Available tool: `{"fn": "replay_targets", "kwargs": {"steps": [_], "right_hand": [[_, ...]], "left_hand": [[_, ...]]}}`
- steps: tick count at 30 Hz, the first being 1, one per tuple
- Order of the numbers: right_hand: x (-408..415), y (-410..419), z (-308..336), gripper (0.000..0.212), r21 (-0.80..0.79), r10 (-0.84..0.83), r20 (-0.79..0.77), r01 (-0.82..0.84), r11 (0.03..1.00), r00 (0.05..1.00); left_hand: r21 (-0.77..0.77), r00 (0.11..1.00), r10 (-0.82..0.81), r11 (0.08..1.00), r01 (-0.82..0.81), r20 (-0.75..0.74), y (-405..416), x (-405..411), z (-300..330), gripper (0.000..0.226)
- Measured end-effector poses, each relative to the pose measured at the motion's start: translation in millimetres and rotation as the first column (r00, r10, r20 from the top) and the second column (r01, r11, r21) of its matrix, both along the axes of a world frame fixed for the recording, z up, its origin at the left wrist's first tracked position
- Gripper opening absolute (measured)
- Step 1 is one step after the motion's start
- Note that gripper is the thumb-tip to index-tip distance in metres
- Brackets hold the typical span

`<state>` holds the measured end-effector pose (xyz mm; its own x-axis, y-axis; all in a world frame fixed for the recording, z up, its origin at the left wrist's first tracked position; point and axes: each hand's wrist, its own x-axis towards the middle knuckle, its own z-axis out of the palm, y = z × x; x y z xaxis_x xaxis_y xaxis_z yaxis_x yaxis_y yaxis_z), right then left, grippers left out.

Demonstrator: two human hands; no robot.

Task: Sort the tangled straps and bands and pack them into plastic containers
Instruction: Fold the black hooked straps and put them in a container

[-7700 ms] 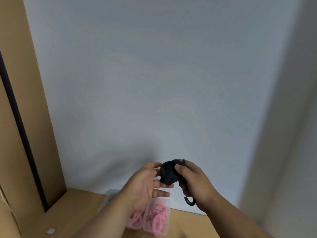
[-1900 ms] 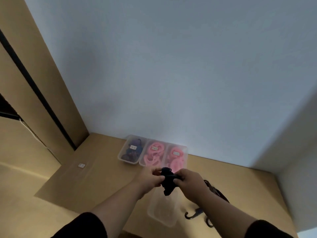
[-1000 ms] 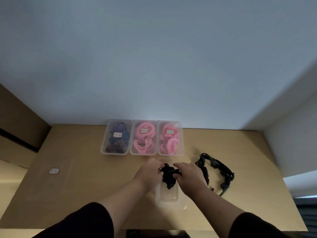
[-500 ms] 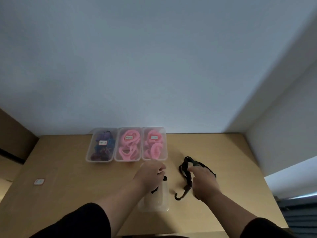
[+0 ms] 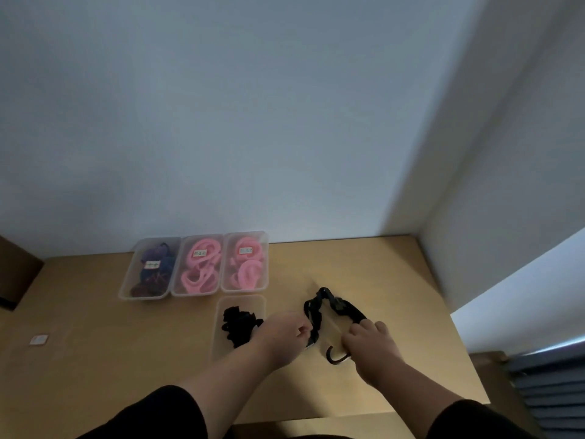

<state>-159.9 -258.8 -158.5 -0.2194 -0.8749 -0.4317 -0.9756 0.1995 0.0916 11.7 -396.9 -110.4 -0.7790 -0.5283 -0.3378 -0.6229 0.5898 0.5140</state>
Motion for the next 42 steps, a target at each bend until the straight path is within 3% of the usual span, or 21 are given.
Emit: {"fn": "replay_targets", "kwargs": {"steps": [3,6,9,13,15,18,21,25,28,31,35,40,42], "right_hand": [[-6,7,2,0.029,-0.075,0.007,0.075,-0.001,0.997,0.997],[-12,7,21,0.029,-0.287,0.015,0.227,0.052,0.957,0.974],[-21,-3,56,0.035,-0.380,0.050,0.418,0.124,0.917,0.907],[-33,-18,98,0.028,-0.365,0.021,0.613,0.258,0.895,0.790],[-39,-25,119,0.021,-0.345,-0.013,0.740,0.397,0.851,0.672],[-39,-33,155,0.043,-0.200,-0.060,0.876,0.474,0.857,0.478],[-33,-41,179,0.059,-0.102,-0.088,0.866,0.346,0.933,0.493],[-24,-50,194,0.046,-0.061,-0.104,0.896,0.351,0.934,0.432],[-14,-59,206,0.052,-0.175,-0.016,0.856,0.319,0.931,0.516],[4,-72,225,0.044,-0.239,0.075,0.795,0.196,0.951,0.602],[36,-85,251,0.031,-0.238,0.134,0.704,0.054,0.970,0.697],[73,-92,284,0.036,-0.109,0.168,0.583,-0.129,0.986,0.795],[88,-96,296,0.034,-0.058,0.174,0.580,-0.173,0.983,0.796]], "left_hand": [[0.057,0.999,-0.028,0.998,0.026,0.031,9,-8,7,0.026],[0.029,0.994,-0.107,0.994,0.107,-0.013,15,-18,22,0.042],[-0.024,0.987,-0.136,0.991,0.135,-0.080,15,-27,41,0.038],[-0.049,0.984,-0.042,0.998,0.034,-0.174,3,-39,70,0.023],[-0.021,0.976,0.035,0.999,-0.041,-0.215,-5,-38,90,0.019],[0.098,0.934,0.205,0.978,-0.184,-0.293,-14,-24,114,0.014],[0.166,0.885,0.303,0.951,-0.260,-0.354,-16,-9,129,0.016],[0.240,0.831,0.394,0.916,-0.321,-0.393,-10,15,144,0.014],[0.325,0.852,0.369,0.911,-0.253,-0.371,-6,33,156,0.015],[0.384,0.863,0.335,0.905,-0.183,-0.378,-7,46,171,0.015],[0.242,0.901,0.286,0.947,-0.213,-0.327,-11,58,193,0.016],[0.143,0.971,0.150,0.982,-0.125,-0.185,-21,98,209,0.037],[0.171,0.983,0.104,0.982,-0.077,-0.154,-22,121,212,0.026]]}}
